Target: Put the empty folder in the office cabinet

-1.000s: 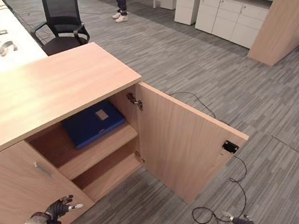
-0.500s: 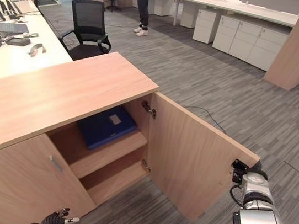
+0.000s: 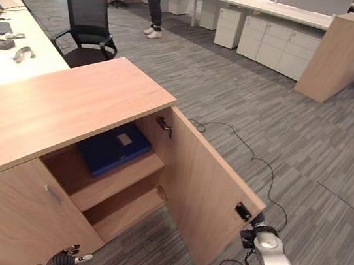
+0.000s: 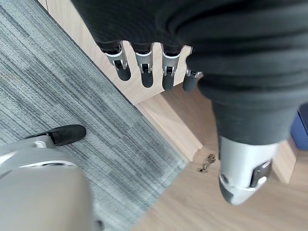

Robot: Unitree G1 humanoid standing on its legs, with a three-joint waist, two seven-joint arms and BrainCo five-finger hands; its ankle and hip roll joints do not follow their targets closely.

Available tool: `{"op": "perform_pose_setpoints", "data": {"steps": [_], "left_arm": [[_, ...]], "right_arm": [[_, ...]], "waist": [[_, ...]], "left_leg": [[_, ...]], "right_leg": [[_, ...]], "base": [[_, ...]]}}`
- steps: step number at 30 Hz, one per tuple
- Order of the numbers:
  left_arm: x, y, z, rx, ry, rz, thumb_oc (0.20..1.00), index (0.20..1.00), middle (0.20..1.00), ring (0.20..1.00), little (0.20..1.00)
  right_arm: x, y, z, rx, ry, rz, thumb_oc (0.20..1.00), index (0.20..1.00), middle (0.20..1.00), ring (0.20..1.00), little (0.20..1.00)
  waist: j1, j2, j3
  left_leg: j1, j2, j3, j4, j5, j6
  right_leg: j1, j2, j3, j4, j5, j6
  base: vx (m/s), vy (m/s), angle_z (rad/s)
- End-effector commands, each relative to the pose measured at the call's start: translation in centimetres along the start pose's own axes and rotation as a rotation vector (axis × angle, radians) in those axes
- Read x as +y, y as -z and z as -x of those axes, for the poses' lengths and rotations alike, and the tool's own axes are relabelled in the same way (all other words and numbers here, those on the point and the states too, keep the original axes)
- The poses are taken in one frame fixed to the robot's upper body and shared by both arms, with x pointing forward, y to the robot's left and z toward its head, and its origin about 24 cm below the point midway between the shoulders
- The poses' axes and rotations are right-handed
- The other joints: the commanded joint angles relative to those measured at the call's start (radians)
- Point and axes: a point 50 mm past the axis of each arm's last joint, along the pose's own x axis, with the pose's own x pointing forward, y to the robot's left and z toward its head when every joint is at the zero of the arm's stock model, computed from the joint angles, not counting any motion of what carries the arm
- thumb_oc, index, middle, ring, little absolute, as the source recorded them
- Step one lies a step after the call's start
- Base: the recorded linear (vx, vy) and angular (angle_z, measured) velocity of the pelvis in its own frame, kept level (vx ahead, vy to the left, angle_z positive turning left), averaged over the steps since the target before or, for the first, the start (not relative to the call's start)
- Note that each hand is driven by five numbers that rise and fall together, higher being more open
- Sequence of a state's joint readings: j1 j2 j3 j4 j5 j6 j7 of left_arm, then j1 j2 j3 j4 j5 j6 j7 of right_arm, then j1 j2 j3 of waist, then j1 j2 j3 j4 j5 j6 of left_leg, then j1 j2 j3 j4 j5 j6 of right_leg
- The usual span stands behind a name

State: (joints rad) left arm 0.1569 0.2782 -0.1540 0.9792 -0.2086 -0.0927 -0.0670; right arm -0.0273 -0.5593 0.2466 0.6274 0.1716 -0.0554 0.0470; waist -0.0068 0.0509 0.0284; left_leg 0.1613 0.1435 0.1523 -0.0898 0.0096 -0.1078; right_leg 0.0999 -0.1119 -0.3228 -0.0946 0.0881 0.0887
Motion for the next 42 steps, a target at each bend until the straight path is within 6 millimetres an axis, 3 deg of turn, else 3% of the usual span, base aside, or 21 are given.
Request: {"op": "perform_pose_setpoints", "data": {"steps": [1,6,8,9,10,11,13,16,19,21,24,30,31,32,33,34,36,38,39,40,42], "left_arm": [[2.1,-3.2,-0.5,-0.099,-0.034,-0.084,1.0,1.0,1.0,1.0,1.0],[2.4,-4.2,-0.5,-0.131,-0.039,-0.1,1.0,1.0,1.0,1.0,1.0],[2.6,-4.5,-0.7,-0.128,-0.059,-0.087,1.0,1.0,1.0,1.0,1.0],[2.6,-4.5,-0.7,-0.129,-0.06,-0.086,1.0,1.0,1.0,1.0,1.0],[2.6,-4.7,-0.9,-0.124,-0.078,-0.071,1.0,1.0,1.0,1.0,1.0],[2.6,-4.7,-0.9,-0.126,-0.08,-0.07,1.0,1.0,1.0,1.0,1.0],[2.5,-5.4,-1.1,-0.145,-0.094,-0.055,1.0,1.0,1.0,1.0,1.0],[2.5,-5.7,-1.1,-0.152,-0.105,-0.035,1.0,1.0,1.0,1.0,1.0],[1.6,-6.1,-1.4,-0.154,-0.093,-0.04,1.0,1.0,1.0,1.0,1.0],[1.8,-5.5,-1.4,-0.13,-0.099,-0.048,1.0,1.0,1.0,1.0,1.0],[1.9,-4.2,-1.2,-0.081,-0.1,-0.08,1.0,1.0,1.0,1.0,1.0],[2.9,-3.3,-0.8,-0.042,-0.088,-0.166,1.0,1.0,1.0,1.0,1.0],[3.5,-3.2,-0.5,-0.047,-0.09,-0.19,1.0,1.0,1.0,1.0,1.0],[3.5,-3.2,-0.5,-0.048,-0.091,-0.191,1.0,1.0,1.0,1.0,1.0],[3.7,-3.4,-0.5,-0.056,-0.093,-0.193,1.0,1.0,1.0,1.0,1.0],[3.9,-3.5,-0.4,-0.057,-0.096,-0.199,1.0,1.0,1.0,1.0,1.0],[4.1,-4.1,-0.4,-0.079,-0.094,-0.215,1.0,1.0,1.0,1.0,1.0],[4.3,-4.7,-0.4,-0.103,-0.088,-0.224,1.0,1.0,1.0,1.0,1.0],[4.5,-4.9,-0.4,-0.107,-0.09,-0.228,1.0,1.0,1.0,1.0,1.0],[5.0,-5.3,-0.4,-0.109,-0.1,-0.241,1.0,1.0,1.0,1.0,1.0],[4.8,-5.3,-0.5,-0.108,-0.088,-0.241,1.0,1.0,1.0,1.0,1.0]], "right_arm": [[5.0,-2.3,-0.1,-0.113,-0.254,0.182,1.0,1.0,1.0,1.0,1.0],[6.8,-2.8,0.7,-0.154,-0.346,0.167,1.0,1.0,1.0,1.0,1.0],[8.7,-5.5,0.7,-0.26,-0.41,0.104,1.0,1.0,1.0,1.0,1.0],[8.7,-5.5,0.6,-0.261,-0.41,0.104,1.0,1.0,1.0,1.0,1.0],[10.9,-8.2,0.4,-0.349,-0.478,0.079,1.0,1.0,1.0,1.0,1.0],[10.9,-8.3,0.4,-0.351,-0.479,0.079,1.0,1.0,1.0,1.0,1.0],[13.2,-11.3,0.1,-0.433,-0.54,0.073,1.0,1.0,1.0,1.0,1.0],[14.6,-13.1,-0.1,-0.479,-0.566,0.074,1.0,1.0,1.0,1.0,1.0],[15.6,-15.7,-0.6,-0.529,-0.552,0.085,1.0,1.0,1.0,1.0,1.0],[15.6,-16.4,-1.0,-0.526,-0.528,0.077,1.0,1.0,1.0,1.0,1.0],[14.6,-16.2,-1.5,-0.499,-0.482,0.006,1.0,1.0,1.0,1.0,1.0],[11.2,-15.1,-2.8,-0.442,-0.313,-0.127,1.0,1.0,1.0,1.0,1.0],[8.8,-14.4,-4.2,-0.37,-0.187,-0.191,1.0,1.0,1.0,1.0,1.0],[8.8,-14.5,-4.3,-0.372,-0.186,-0.191,1.0,1.0,1.0,1.0,1.0],[7.6,-14.5,-4.8,-0.351,-0.129,-0.209,1.0,1.0,1.0,1.0,1.0],[6.6,-14.0,-5.2,-0.318,-0.078,-0.246,1.0,1.0,1.0,1.0,1.0],[4.0,-12.9,-6.0,-0.25,0.034,-0.333,1.0,1.0,1.0,1.0,1.0],[1.1,-12.0,-6.3,-0.197,0.139,-0.383,1.0,1.0,1.0,1.0,1.0],[-0.3,-11.9,-6.3,-0.185,0.188,-0.416,1.0,1.0,1.0,1.0,1.0],[-3.3,-11.0,-6.1,-0.139,0.291,-0.487,1.0,1.0,1.0,1.0,1.0],[-4.8,-10.6,-5.9,-0.125,0.345,-0.531,1.0,1.0,1.0,1.0,1.0]], "waist": [[0.035,-0.06,0.064],[0.037,-0.062,0.071],[0.047,-0.061,0.075],[0.045,-0.061,0.076],[0.066,-0.057,0.088],[0.063,-0.058,0.089],[0.099,-0.058,0.116],[0.121,-0.062,0.135],[0.116,-0.075,0.145],[0.123,-0.075,0.128],[0.127,-0.069,0.104],[0.17,-0.094,0.09],[0.188,-0.087,0.104],[0.189,-0.09,0.106],[0.19,-0.086,0.117],[0.187,-0.077,0.122],[0.189,-0.073,0.125],[0.184,-0.073,0.123],[0.182,-0.078,0.12],[0.179,-0.084,0.108],[0.181,-0.091,0.094]], "left_leg": [[-0.03,-0.026,-0.021,0.015,0.017,-0.01],[-0.043,-0.016,-0.034,0.015,0.029,-0.019],[-0.051,-0.009,-0.042,0.015,0.039,-0.026],[-0.051,-0.009,-0.043,0.015,0.039,-0.026],[-0.071,0.0,-0.058,0.018,0.052,-0.039],[-0.073,0.0,-0.06,0.018,0.053,-0.04],[-0.121,0.009,-0.101,0.038,0.074,-0.058],[-0.168,0.02,-0.11,0.101,0.072,-0.063],[-0.191,0.108,0.132,0.235,0.061,-0.042],[-0.177,0.123,0.166,0.286,0.026,-0.053],[-0.147,0.111,0.201,0.233,-0.001,-0.044],[-0.146,0.028,0.145,0.161,-0.026,0.01],[-0.119,-0.013,0.125,0.141,-0.061,0.058],[-0.117,-0.02,0.126,0.139,-0.063,0.061],[-0.116,-0.031,0.13,0.127,-0.044,0.08],[-0.108,-0.03,0.115,0.113,-0.04,0.084],[-0.099,-0.036,0.075,0.07,-0.024,0.077],[-0.1,-0.049,0.022,0.054,-0.02,0.066],[-0.096,-0.057,0.0,0.049,-0.025,0.058],[-0.097,-0.061,-0.031,0.047,-0.029,0.045],[-0.1,-0.067,-0.043,0.044,-0.028,0.043]], "right_leg": [[0.041,-0.058,-0.055,0.038,-0.081,0.076],[0.038,-0.05,-0.065,0.031,-0.087,0.07],[0.038,-0.044,-0.071,0.026,-0.09,0.065],[0.038,-0.044,-0.072,0.026,-0.091,0.065],[0.034,-0.038,-0.086,0.023,-0.096,0.059],[0.033,-0.038,-0.088,0.023,-0.097,0.059],[0.02,-0.037,-0.103,0.019,-0.099,0.055],[0.018,-0.042,-0.129,0.017,-0.101,0.049],[0.015,-0.076,-0.232,0.021,-0.096,0.035],[0.032,-0.07,-0.249,0.021,-0.117,0.027],[0.06,-0.072,-0.322,0.04,-0.126,0.019],[0.034,-0.136,-0.373,0.212,-0.136,0.048],[-0.032,-0.241,-0.366,0.426,-0.093,0.123],[-0.036,-0.25,-0.363,0.436,-0.093,0.13],[-0.069,-0.282,-0.356,0.497,-0.025,0.144],[-0.1,-0.282,-0.313,0.545,-0.001,0.166],[-0.126,-0.233,-0.2,0.493,-0.022,0.17],[-0.106,-0.195,-0.133,0.362,-0.073,0.149],[-0.097,-0.192,-0.105,0.29,-0.075,0.144],[-0.075,-0.184,-0.061,0.174,-0.053,0.147],[-0.066,-0.185,-0.052,0.143,-0.036,0.145]], "base": [[0.0,-0.043,0.06],[-0.01,-0.052,0.14],[-0.01,-0.054,0.09],[-0.06,-0.075,0.28],[-0.05,-0.046,0.29],[-0.12,-0.058,0.36],[-0.15,-0.045,0.32],[-0.15,-0.02,0.4],[-0.19,0.049,0.97],[-0.01,0.049,0.97],[0.04,0.117,1.12],[0.04,0.188,1.02],[0.07,0.289,0.61],[0.01,0.289,0.56],[-0.05,0.086,0.36],[-0.06,0.064,0.37],[-0.01,-0.02,0.55],[0.08,-0.092,0.51],[0.18,-0.181,0.58],[0.13,-0.147,0.62],[0.12,-0.1,0.89]]}}
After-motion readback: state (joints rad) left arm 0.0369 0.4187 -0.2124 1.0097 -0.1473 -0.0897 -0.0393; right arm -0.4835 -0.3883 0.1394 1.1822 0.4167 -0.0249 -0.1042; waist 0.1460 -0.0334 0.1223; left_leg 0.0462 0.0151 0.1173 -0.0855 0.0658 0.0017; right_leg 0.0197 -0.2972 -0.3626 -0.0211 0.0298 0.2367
